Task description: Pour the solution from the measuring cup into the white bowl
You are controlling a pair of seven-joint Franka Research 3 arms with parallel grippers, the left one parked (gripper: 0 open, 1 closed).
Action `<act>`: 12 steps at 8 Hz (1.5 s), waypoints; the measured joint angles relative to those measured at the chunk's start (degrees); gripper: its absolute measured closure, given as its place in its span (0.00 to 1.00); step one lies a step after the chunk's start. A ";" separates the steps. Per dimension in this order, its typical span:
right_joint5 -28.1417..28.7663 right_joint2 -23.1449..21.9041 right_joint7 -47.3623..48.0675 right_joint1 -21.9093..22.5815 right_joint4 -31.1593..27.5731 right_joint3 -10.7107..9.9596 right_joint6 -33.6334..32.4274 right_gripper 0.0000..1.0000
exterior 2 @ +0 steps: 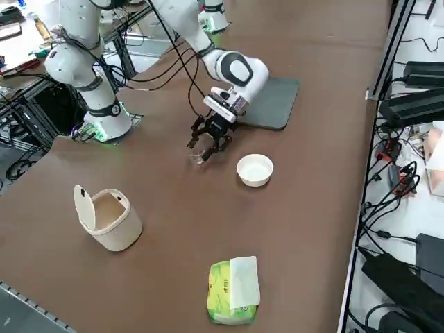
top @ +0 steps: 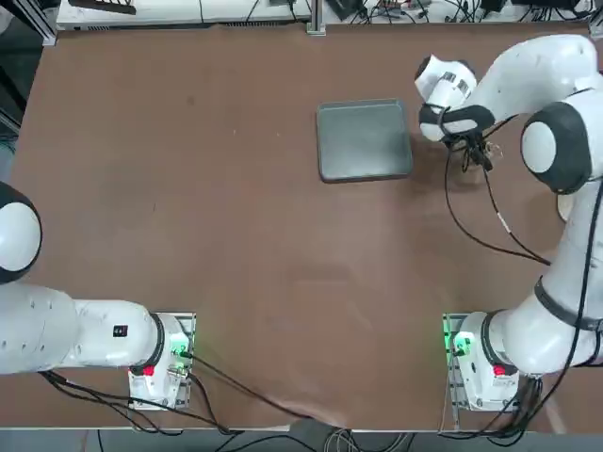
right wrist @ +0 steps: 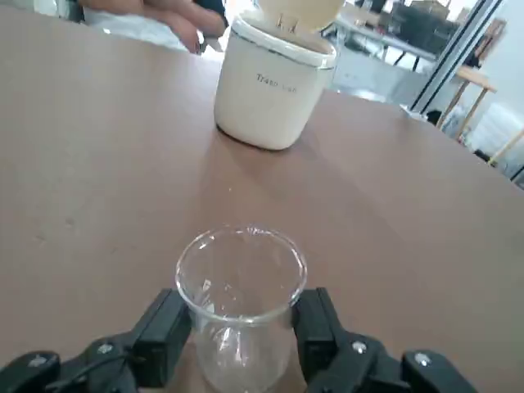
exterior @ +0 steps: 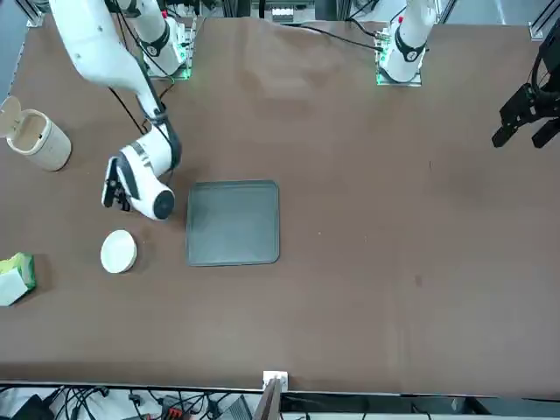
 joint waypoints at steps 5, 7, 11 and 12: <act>-3.73 5.04 6.55 3.16 2.11 -0.28 -4.74 0.28; -3.71 4.99 7.91 3.04 4.41 -0.61 -4.87 0.28; -0.74 4.99 9.03 3.04 4.69 -0.60 -4.53 0.11; 0.13 4.99 9.04 3.05 4.80 -0.55 -4.40 0.00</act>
